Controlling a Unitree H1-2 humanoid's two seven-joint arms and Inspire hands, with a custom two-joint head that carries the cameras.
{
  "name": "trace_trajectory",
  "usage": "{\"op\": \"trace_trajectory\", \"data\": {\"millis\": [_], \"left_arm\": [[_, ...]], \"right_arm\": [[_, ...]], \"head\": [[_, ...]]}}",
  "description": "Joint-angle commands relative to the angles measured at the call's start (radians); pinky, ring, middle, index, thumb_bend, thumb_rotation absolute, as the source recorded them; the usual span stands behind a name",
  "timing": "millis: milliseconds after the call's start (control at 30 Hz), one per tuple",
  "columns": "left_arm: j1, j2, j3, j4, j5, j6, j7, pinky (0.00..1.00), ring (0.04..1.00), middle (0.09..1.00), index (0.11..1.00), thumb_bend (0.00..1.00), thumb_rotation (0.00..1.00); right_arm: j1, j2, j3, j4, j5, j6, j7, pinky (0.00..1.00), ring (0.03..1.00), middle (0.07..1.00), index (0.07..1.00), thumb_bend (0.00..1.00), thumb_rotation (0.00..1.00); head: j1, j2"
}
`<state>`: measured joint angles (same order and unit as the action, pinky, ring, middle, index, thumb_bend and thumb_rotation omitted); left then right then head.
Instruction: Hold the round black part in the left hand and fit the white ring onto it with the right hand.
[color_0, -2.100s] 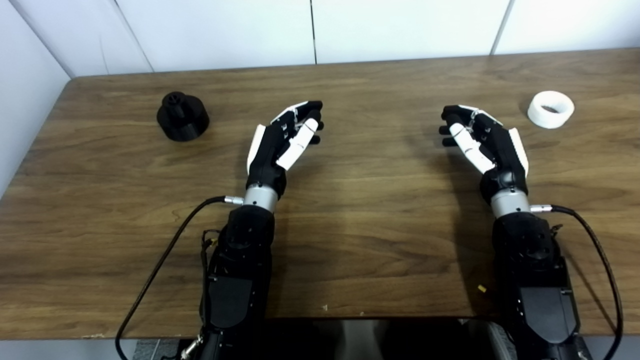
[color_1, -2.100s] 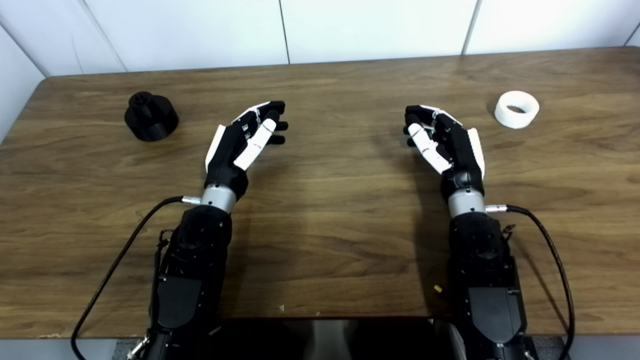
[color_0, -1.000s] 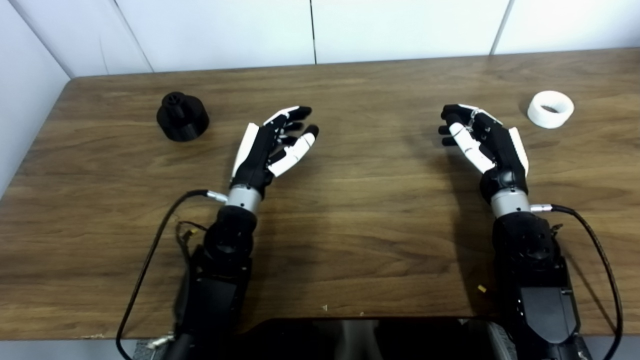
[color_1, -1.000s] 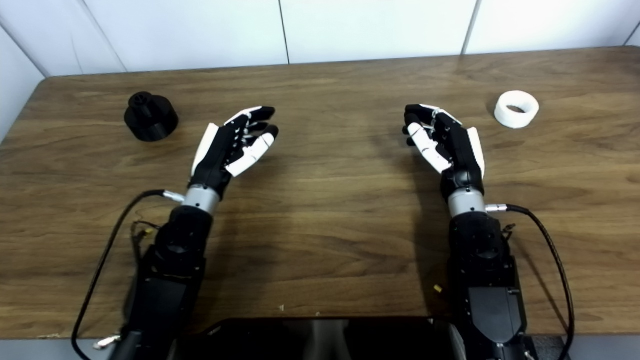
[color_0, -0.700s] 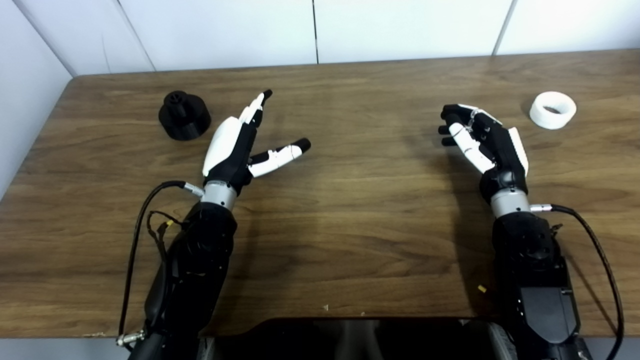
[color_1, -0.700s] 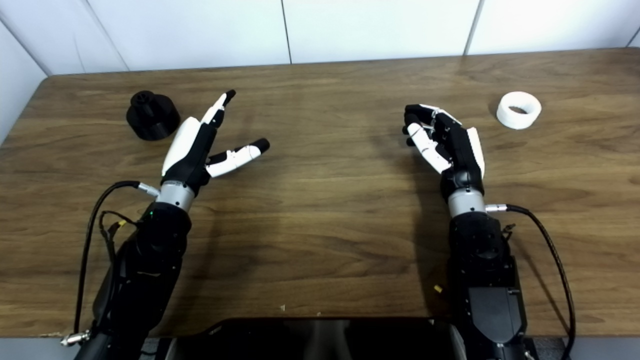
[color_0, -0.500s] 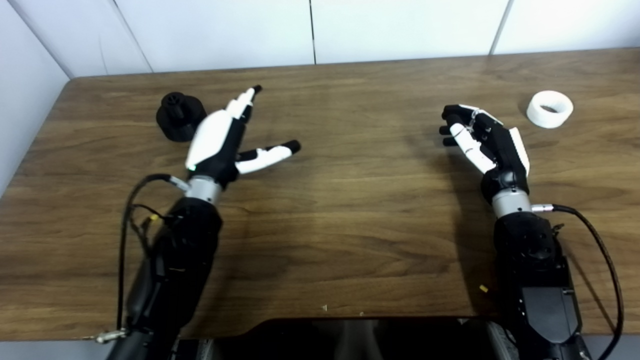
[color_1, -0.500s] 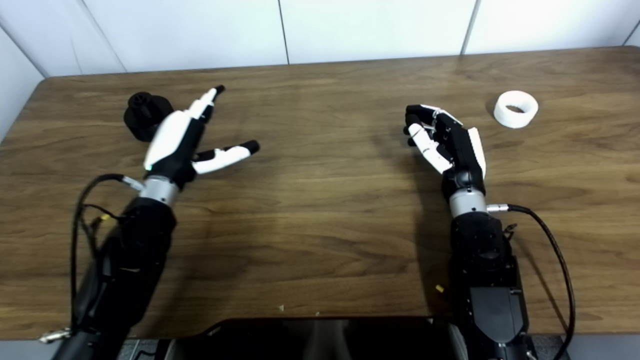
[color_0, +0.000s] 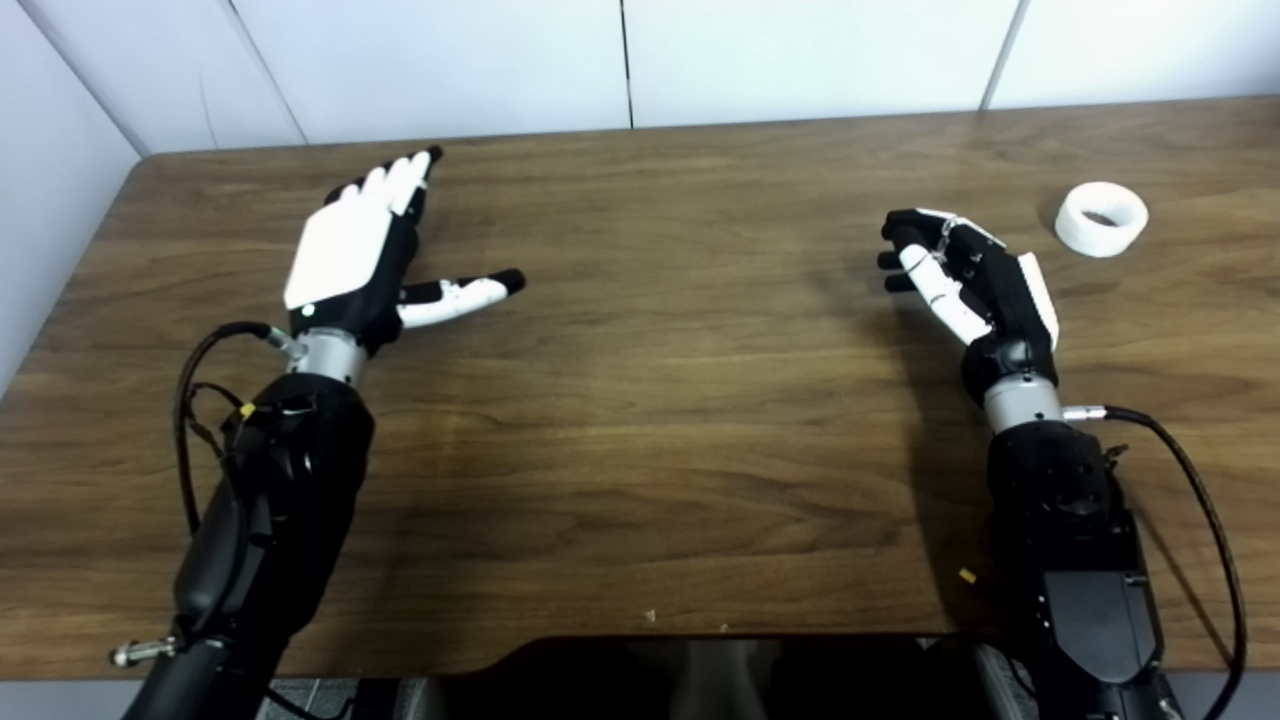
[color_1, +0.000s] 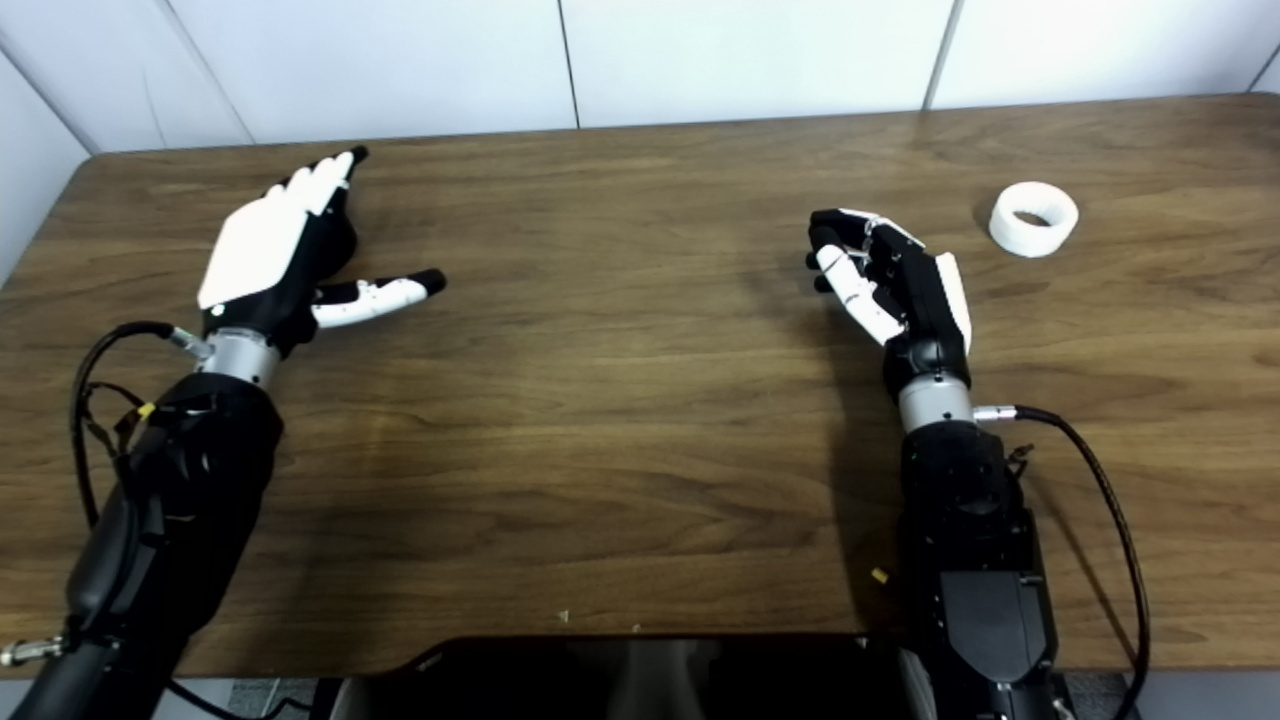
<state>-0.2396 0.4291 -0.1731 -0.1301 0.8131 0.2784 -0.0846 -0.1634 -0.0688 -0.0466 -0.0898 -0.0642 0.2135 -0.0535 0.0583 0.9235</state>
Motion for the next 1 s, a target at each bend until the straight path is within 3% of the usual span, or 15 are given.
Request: {"op": "trace_trajectory", "data": {"millis": [0,133,333,633,967], "left_arm": [[-0.047,0.040,0.017,0.015,0.051,-0.013,0.044,1.00,1.000,1.000,1.000,1.00,0.75],[-0.056,0.054,0.032,0.072,0.077,-0.022,0.077,1.00,1.000,1.000,1.000,1.00,0.76],[-0.062,0.061,0.057,0.094,0.081,-0.003,0.072,1.00,1.000,1.000,1.000,1.00,0.74],[-0.075,0.081,0.100,0.138,0.085,-0.009,0.105,1.00,1.000,1.000,1.000,1.00,0.65],[-0.087,0.101,0.120,0.141,0.087,0.025,0.087,1.00,1.000,1.000,1.000,1.00,0.61]], "right_arm": [[-0.044,0.000,0.001,-0.018,0.002,-0.038,0.002,0.60,0.650,0.709,0.663,0.48,0.49],[-0.043,0.000,0.002,-0.016,0.000,-0.035,0.001,0.61,0.657,0.713,0.665,0.50,0.49],[-0.039,-0.002,0.002,-0.018,0.000,-0.038,0.003,0.61,0.659,0.716,0.667,0.49,0.49],[-0.036,-0.007,0.003,-0.017,-0.011,-0.041,-0.001,0.60,0.652,0.718,0.670,0.48,0.49],[-0.031,-0.006,0.003,-0.015,-0.003,-0.043,0.003,0.60,0.645,0.713,0.667,0.48,0.49]], "head": [[0.004,-0.001],[0.000,0.000],[0.003,0.000],[0.007,0.000],[0.005,0.001]]}}
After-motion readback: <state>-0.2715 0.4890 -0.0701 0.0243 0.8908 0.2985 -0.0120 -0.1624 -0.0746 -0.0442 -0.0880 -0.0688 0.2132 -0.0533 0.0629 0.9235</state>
